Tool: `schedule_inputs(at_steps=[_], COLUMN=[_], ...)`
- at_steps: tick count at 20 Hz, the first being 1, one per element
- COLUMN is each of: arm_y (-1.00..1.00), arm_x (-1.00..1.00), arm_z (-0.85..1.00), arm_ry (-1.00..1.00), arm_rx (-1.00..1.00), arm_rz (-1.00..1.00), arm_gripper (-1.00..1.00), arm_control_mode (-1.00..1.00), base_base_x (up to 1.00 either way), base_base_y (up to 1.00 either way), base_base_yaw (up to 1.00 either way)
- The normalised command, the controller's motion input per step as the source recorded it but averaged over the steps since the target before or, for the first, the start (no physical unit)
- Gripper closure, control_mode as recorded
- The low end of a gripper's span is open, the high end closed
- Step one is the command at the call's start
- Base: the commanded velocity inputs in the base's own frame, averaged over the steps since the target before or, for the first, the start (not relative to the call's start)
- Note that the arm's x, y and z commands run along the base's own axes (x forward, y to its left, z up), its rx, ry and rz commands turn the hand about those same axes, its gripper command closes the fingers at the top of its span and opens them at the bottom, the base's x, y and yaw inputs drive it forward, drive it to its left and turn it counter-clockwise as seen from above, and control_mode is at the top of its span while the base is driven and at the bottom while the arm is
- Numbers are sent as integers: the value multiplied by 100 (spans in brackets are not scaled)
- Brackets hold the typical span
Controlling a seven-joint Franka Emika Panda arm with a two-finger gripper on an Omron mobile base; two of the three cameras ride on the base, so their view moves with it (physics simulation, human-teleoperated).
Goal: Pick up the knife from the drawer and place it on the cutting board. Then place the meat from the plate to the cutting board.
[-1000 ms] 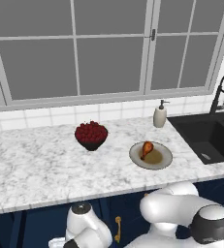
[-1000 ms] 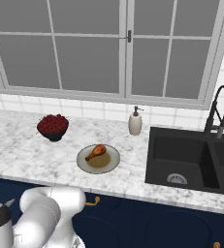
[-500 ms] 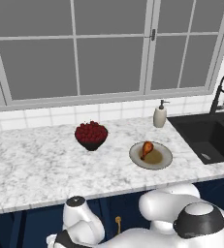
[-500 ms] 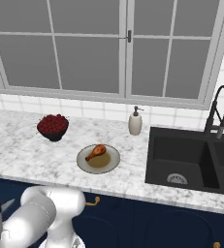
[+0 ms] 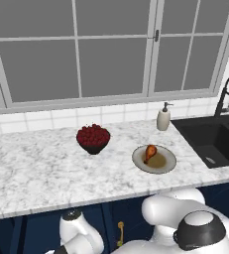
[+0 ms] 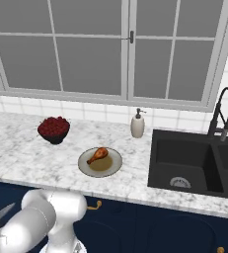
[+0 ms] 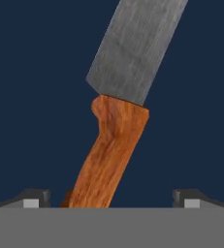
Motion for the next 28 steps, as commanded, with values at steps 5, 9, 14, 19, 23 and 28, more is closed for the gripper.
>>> schedule_inputs(at_steps=[5, 9, 14, 19, 23, 28], arm_y=[3, 11, 28, 17, 0, 10], arm_x=[24, 27, 0, -10, -39, -75], arm_z=[-36, -27, -29, -18, 15, 89], arm_ry=[0, 2, 1, -1, -6, -7], arm_rx=[-4, -2, -6, -3, 0, 0], arm_rz=[0, 0, 0, 0, 0, 3], arm_gripper=[-100, -100, -100, 100, 100, 100], arm_control_mode=[-100, -100, -100, -100, -100, -100], base_base_x=[0, 0, 0, 0, 0, 0], base_base_y=[0, 0, 0, 0, 0, 0], base_base_yaw=[0, 0, 0, 0, 0, 0])
